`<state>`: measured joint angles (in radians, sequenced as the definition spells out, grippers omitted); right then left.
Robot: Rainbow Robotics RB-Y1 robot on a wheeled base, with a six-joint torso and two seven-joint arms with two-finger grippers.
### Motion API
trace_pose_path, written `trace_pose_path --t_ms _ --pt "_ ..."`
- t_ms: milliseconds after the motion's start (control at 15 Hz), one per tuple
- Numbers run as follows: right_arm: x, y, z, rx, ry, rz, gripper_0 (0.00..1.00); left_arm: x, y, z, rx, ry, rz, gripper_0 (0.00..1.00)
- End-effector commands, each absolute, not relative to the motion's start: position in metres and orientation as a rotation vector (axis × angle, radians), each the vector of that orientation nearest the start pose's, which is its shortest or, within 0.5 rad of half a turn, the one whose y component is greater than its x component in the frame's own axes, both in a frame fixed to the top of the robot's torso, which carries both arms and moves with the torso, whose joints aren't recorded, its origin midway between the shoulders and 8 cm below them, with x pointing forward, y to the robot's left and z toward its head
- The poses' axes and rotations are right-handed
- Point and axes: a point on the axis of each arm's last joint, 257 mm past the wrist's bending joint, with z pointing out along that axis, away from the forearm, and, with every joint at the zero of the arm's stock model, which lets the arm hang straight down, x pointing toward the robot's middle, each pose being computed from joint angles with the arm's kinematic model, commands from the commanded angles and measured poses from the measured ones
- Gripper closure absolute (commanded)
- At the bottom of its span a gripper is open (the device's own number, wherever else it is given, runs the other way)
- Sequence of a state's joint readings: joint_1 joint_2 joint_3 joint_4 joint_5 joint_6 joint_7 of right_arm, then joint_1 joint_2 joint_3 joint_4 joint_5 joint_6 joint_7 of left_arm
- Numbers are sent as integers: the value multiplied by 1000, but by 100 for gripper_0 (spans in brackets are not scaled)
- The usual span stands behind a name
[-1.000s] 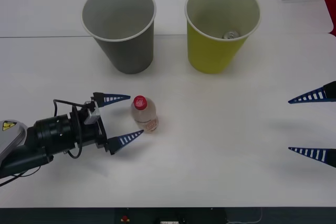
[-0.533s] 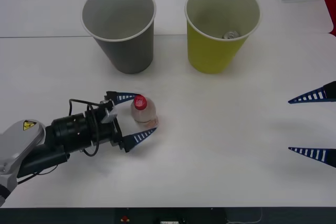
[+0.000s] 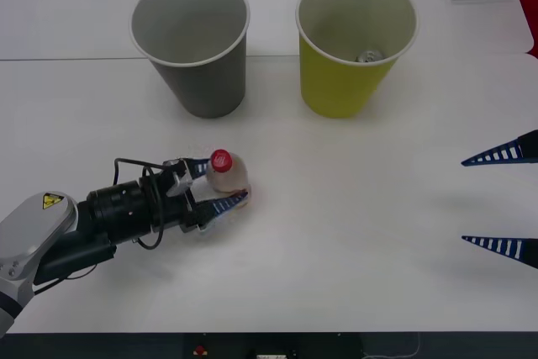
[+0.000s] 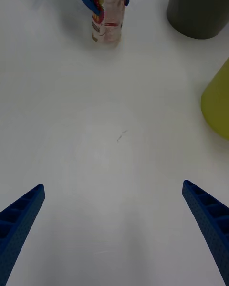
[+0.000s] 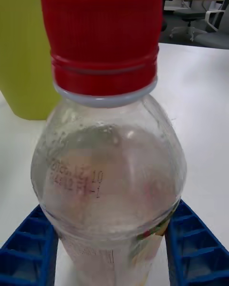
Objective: Put the can into the green bin and the plastic bottle into the gray bin
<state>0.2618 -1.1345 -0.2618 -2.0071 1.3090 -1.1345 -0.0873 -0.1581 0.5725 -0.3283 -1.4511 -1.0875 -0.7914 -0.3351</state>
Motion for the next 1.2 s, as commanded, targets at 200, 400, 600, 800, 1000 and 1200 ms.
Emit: trace_pose_path --t_ms 200,400,600,800,1000,1200 --pt "341 -286 -167 -1634 1596 209 0 442 96 -255 1130 1391 -545 100" --pt "341 -286 -167 -1634 1596 209 0 440 108 -252 1127 1429 -572 100" --pt "341 -286 -167 -1634 1596 209 0 430 116 -243 1130 1486 -636 100" --pt "341 -286 -167 -1634 1596 209 0 424 127 -228 1087 1554 -689 100" --pt "341 -286 -167 -1634 1596 209 0 421 137 -207 1038 1629 -674 100" --pt "341 -286 -167 -1634 1596 209 0 410 139 -184 968 1707 -700 100"
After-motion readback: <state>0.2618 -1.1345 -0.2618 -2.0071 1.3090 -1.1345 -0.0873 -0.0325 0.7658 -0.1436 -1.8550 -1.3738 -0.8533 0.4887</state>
